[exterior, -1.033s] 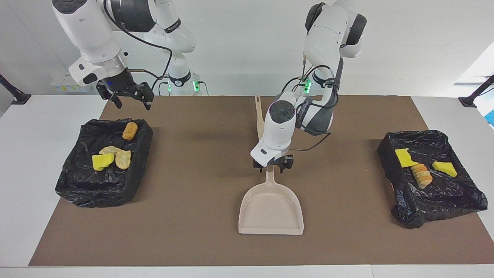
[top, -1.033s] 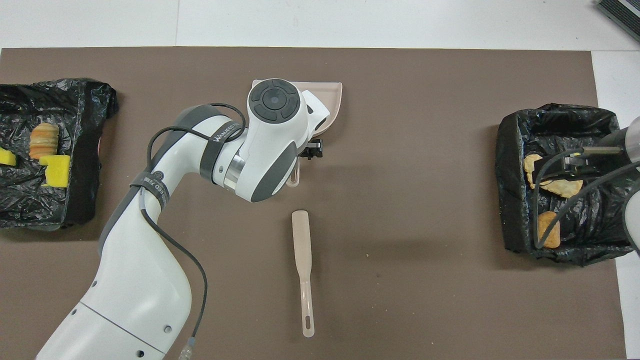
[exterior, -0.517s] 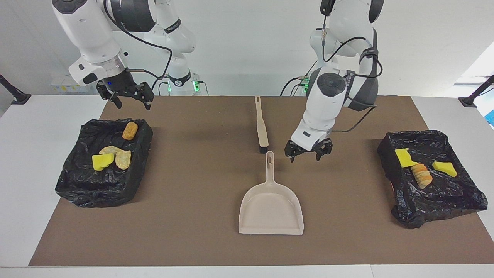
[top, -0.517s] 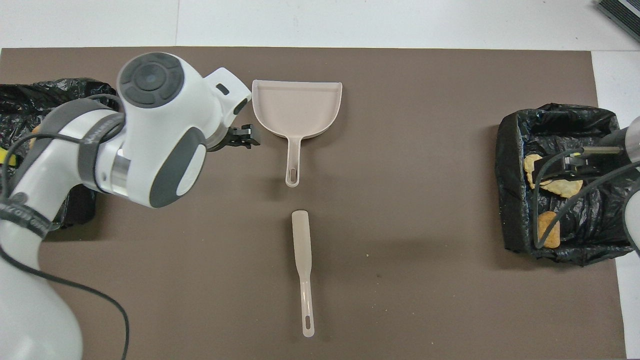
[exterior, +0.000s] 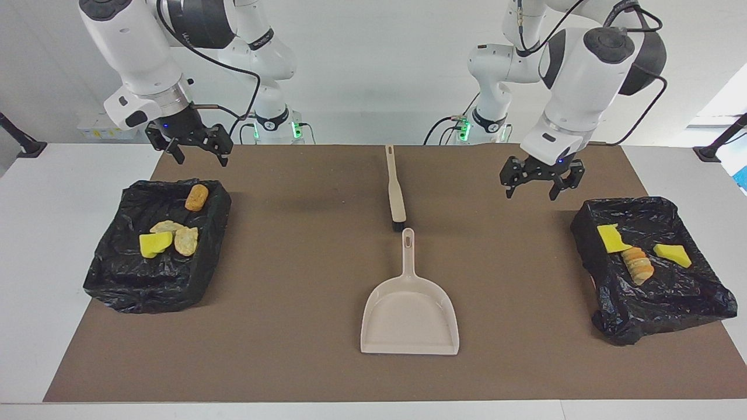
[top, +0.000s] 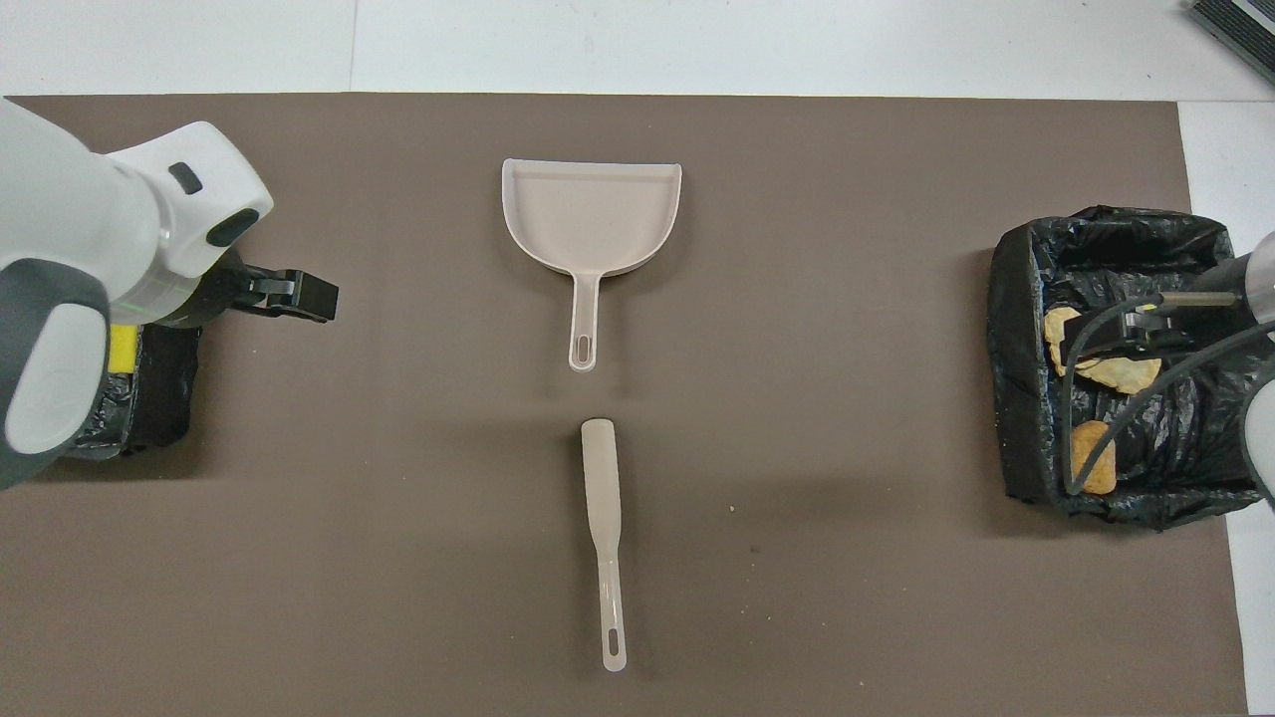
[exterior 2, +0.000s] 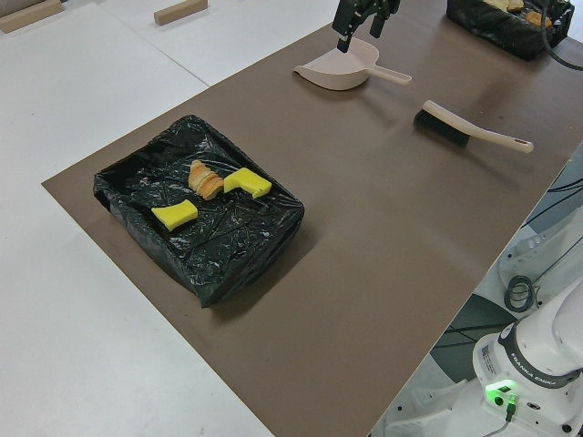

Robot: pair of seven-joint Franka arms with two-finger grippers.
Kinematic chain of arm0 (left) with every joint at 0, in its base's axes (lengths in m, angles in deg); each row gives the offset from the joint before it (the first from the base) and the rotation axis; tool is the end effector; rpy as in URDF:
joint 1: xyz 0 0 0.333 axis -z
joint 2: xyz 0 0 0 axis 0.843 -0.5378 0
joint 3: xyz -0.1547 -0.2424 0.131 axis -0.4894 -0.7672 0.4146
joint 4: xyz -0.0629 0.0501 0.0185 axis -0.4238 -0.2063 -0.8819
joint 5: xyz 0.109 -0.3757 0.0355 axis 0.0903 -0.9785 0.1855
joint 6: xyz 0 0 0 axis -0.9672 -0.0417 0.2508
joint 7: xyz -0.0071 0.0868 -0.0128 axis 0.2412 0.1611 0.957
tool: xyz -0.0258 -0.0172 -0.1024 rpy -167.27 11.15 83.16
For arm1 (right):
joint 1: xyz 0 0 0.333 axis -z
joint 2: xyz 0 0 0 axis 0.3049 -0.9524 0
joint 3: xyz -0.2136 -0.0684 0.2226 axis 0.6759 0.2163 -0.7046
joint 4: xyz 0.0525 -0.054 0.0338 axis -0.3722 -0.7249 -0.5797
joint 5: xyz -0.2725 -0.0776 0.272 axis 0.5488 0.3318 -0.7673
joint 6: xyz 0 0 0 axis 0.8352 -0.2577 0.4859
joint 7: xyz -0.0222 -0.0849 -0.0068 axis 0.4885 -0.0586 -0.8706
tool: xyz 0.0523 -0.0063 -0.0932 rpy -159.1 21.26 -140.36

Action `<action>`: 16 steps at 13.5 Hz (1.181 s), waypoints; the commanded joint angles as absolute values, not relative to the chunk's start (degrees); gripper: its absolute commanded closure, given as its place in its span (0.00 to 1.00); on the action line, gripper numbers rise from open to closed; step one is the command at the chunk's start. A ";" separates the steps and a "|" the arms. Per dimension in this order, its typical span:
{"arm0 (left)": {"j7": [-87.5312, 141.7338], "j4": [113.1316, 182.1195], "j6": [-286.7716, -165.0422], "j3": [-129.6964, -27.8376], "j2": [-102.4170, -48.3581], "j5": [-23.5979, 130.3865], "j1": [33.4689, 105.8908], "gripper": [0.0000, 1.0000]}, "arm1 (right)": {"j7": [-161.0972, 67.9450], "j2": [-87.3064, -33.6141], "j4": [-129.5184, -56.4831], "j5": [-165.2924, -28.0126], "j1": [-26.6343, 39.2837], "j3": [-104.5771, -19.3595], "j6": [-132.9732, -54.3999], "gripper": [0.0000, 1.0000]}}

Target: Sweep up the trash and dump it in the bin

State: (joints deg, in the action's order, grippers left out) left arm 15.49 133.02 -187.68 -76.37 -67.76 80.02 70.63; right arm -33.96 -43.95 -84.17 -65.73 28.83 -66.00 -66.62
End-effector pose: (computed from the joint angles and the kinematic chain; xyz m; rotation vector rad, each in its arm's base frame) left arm 0.5638 -0.1360 0.5798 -3.1129 0.2771 -0.0926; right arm 0.5457 0.0020 0.5982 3.1257 -0.1193 -0.0879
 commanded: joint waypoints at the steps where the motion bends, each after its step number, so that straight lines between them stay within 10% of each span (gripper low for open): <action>1: 8.96 133.97 -184.31 -76.71 -63.76 80.03 68.02 0.00 | -33.66 -42.75 -85.84 -66.85 29.70 -66.37 -68.11 0.00; 13: 2.69 111.04 -166.55 -76.53 -71.65 77.66 58.26 0.00 | -33.66 -42.75 -85.84 -66.85 29.61 -66.37 -68.11 0.00; 16: 2.78 114.34 -167.24 -76.62 -68.16 78.00 57.64 0.00 | -33.66 -42.66 -85.84 -66.85 29.61 -66.37 -68.11 0.00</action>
State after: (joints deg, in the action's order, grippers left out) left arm 3.49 114.32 -169.00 -76.00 -69.87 78.82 58.98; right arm -33.96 -43.95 -84.17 -65.73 28.83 -66.00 -66.62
